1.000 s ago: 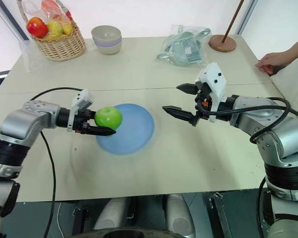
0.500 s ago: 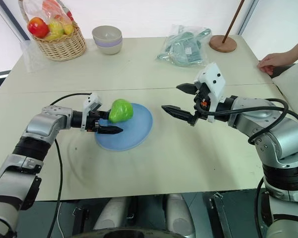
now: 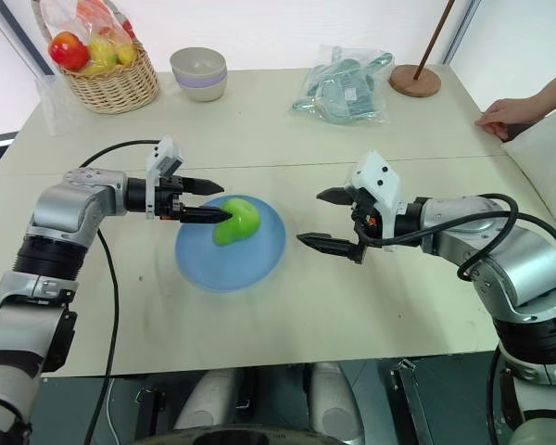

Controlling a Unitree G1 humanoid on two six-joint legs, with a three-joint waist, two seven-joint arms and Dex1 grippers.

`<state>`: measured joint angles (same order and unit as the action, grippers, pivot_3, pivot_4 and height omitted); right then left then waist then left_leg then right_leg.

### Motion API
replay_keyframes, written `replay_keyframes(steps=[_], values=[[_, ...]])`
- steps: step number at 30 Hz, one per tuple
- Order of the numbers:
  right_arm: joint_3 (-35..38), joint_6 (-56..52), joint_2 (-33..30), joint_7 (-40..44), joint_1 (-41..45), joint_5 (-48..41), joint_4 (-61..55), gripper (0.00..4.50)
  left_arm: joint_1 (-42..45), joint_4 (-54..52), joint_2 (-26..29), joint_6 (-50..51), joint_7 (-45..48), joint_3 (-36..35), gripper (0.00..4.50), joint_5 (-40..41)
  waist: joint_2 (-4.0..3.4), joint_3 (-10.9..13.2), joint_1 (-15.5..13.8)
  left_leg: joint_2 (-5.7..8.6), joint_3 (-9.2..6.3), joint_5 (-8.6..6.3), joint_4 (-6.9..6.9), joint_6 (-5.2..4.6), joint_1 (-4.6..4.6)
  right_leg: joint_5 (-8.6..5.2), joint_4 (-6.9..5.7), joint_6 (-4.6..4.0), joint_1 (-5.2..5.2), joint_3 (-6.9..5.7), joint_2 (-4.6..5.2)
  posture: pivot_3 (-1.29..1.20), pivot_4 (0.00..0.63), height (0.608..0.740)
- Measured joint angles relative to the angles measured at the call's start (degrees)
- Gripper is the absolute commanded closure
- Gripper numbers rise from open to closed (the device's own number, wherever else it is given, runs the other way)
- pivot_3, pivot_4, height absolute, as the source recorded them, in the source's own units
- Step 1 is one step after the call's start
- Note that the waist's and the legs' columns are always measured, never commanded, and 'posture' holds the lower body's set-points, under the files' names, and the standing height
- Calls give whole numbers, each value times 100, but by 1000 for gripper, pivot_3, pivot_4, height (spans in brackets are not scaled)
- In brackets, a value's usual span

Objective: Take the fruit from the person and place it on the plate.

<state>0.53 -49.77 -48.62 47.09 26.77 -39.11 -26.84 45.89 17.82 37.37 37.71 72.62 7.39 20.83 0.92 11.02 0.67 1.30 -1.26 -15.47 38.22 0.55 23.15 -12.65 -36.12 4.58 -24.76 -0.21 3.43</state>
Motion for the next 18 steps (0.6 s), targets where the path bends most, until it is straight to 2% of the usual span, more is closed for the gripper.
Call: replay_keyframes(steps=[3,6,10,13,18], values=[[-5,27,10,17,3,68,17,0,186,-242,187,222,98,-144,16,210,3,2,-4,0,-2,0,1,0,4,0,0,0,-3,0,-1,0,150,740],[-21,92,29,46,8,128,63,0,723,-356,565,487,162,-553,16,511,4,3,-2,1,-4,0,4,0,9,0,1,0,-6,-2,-3,0,150,740],[-21,156,30,72,8,196,134,0,1060,-622,1379,825,452,-941,16,820,1,2,40,0,2,-1,-1,-2,5,-1,-1,1,-8,-1,-5,0,150,740],[-18,221,26,135,10,232,179,0,629,-876,2045,852,623,-1149,16,858,0,2,39,-4,0,-1,-4,-2,4,-1,-3,0,-10,0,-9,0,150,740],[37,309,-26,259,-38,305,275,0,-1012,-1687,2680,1044,710,-1764,16,1096,1,3,13,-5,2,-1,-1,-2,8,-2,0,-1,-11,1,2,0,150,740]])
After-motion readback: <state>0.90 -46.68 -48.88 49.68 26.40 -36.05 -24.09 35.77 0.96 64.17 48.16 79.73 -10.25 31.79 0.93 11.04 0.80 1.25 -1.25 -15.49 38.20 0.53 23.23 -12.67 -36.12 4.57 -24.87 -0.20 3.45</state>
